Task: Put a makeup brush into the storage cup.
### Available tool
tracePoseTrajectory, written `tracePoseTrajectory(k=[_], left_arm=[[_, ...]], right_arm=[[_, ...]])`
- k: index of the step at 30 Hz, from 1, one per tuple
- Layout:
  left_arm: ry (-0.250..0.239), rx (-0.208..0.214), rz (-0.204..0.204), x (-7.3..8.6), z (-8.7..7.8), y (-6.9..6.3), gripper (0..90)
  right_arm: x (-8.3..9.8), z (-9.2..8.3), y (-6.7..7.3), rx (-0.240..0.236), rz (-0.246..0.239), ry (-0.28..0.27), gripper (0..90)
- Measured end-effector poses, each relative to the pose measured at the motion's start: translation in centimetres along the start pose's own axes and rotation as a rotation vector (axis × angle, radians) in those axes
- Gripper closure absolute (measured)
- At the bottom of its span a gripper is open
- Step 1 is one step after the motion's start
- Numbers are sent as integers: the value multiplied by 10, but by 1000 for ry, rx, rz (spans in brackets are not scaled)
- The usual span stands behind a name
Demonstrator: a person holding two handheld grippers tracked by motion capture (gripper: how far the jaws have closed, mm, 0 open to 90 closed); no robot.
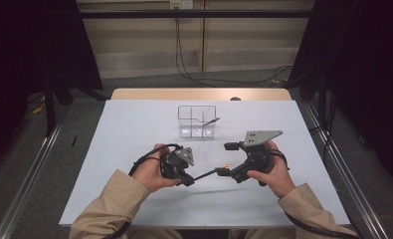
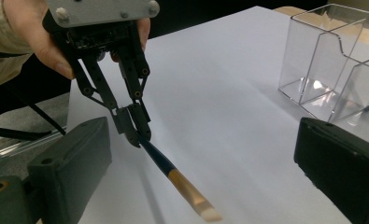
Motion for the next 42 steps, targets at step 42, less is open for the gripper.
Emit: tracePoseTrajectory(k=[42], left_arm=[[-414, -2, -157, 5, 7, 4, 859]], right_arm=[[-5, -1, -4, 8, 41, -54, 250]])
Point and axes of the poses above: each handheld gripper's, and its own axes: z roughly forward along the jaws, x roughly out of its underside, y roughly to its left, the point moved 3 cm from there along z, roughly forward along the jaws, and after that the axes turned 8 degrees about -y, right-handed, at the moved point
